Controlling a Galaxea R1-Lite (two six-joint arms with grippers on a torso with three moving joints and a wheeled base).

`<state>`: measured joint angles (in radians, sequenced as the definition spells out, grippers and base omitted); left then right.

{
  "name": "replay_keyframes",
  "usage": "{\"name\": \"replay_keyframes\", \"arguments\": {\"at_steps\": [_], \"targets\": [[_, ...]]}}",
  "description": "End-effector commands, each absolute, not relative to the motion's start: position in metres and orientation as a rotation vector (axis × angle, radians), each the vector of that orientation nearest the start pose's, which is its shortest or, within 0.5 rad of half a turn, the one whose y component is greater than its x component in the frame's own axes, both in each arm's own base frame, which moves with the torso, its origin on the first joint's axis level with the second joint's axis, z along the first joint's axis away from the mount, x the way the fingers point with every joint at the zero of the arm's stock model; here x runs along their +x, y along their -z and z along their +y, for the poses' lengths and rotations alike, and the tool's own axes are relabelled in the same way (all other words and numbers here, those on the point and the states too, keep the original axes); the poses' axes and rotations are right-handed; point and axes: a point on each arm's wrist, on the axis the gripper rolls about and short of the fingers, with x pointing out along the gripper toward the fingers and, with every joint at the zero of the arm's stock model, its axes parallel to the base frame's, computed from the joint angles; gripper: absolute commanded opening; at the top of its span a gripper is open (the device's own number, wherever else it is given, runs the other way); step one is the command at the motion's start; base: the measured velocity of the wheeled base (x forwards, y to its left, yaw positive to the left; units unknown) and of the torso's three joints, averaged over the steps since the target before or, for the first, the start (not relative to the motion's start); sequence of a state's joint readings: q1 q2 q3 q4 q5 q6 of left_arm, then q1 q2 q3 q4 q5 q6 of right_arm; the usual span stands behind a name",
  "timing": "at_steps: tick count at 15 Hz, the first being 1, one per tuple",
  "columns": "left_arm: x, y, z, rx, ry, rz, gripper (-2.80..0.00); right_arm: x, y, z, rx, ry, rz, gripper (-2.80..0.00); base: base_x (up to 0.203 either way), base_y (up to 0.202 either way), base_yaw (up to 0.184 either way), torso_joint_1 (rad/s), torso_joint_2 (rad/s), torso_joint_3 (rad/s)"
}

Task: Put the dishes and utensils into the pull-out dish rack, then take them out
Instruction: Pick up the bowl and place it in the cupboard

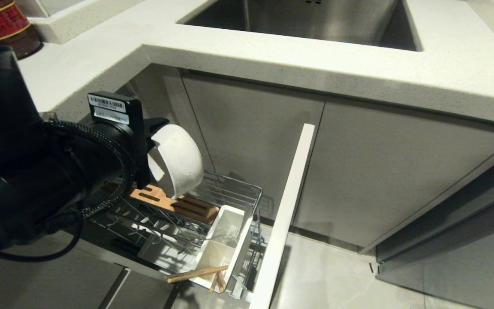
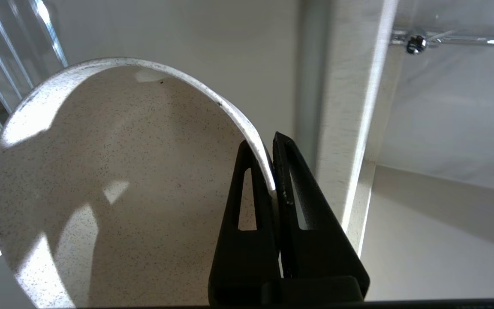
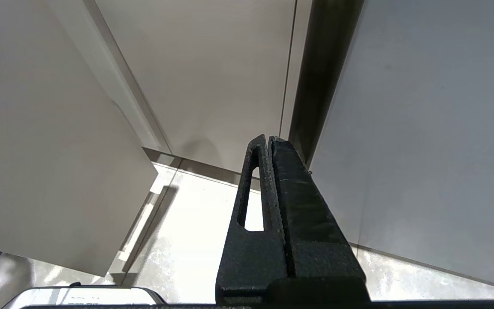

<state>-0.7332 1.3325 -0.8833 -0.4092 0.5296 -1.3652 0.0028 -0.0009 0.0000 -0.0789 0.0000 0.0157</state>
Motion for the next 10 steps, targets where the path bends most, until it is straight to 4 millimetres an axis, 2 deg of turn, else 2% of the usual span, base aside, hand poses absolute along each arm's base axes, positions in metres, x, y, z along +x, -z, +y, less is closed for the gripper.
{"name": "replay_keyframes", "arguments": {"at_steps": [1,5,10], "targets": [[0.179,-0.256,-0.144,-1.349,0.111,0.194,-2.80,-0.021,-0.076,0.000,0.015,-0.003,-0.054,-2.80,0.000,0.000,0.000,0.000,0.00,0.000],[0.193,-0.239,-0.146,-1.394,0.125,0.127,-2.80,-0.021,-0.076,0.000,0.017,-0.004,-0.054,-2.80,0.000,0.000,0.000,0.000,0.00,0.000],[0.223,-0.212,-0.155,-1.384,0.074,0.111,-2.80,-0.021,-0.076,0.000,0.016,-0.003,-0.053,-2.80,0.000,0.000,0.000,0.000,0.00,0.000]]}}
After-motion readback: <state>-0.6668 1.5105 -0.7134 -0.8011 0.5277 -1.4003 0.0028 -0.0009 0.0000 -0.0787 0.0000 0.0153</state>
